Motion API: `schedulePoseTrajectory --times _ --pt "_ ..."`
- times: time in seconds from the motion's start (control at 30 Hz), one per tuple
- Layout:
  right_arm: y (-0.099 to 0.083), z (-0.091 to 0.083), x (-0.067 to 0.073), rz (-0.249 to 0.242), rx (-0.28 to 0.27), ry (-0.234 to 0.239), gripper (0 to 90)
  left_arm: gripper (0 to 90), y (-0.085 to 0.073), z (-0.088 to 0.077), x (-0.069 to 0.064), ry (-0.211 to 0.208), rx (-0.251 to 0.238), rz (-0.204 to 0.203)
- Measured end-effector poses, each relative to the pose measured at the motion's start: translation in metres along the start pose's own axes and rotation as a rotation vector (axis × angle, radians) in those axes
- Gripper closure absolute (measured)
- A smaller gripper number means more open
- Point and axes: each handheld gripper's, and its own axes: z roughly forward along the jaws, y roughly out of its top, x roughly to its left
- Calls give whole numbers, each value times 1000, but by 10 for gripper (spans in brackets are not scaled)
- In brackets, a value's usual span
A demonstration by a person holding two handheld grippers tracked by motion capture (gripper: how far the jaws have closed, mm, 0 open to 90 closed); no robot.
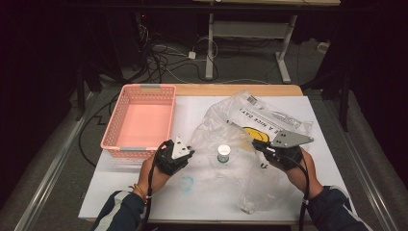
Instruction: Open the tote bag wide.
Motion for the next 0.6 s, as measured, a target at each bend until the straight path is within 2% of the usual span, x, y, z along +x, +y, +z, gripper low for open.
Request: schedulePoseTrajectory --times 0.03,0.07,0.17,0.23,0.27,0.33,0.4,0.5,0.6 --pt "-1 1 3 8 -2 12 844 826 0 1 -1 -4 6 10" --pt "-2 2 6 -6 -5 16 829 837 0 1 -3 -5 11 17" --pt "-2 2 18 -49 3 34 635 848 0 2 -5 -12 15 30" --pt "-3 -3 24 -66 -30 48 552 849 -1 2 -6 -12 16 30" --pt "-3 -14 30 -79 -86 63 508 848 -2 2 -6 -11 18 32" --pt "-3 -17 33 -79 -98 68 498 848 -3 1 -7 -12 22 35" --pt "-3 -27 40 -89 -112 97 478 848 -4 0 -7 -8 22 37" --pt "-9 -39 55 -111 -98 179 373 847 -5 0 -6 -8 22 33" --pt "-20 -54 65 -150 -98 229 301 847 -4 -1 -7 -7 21 35"
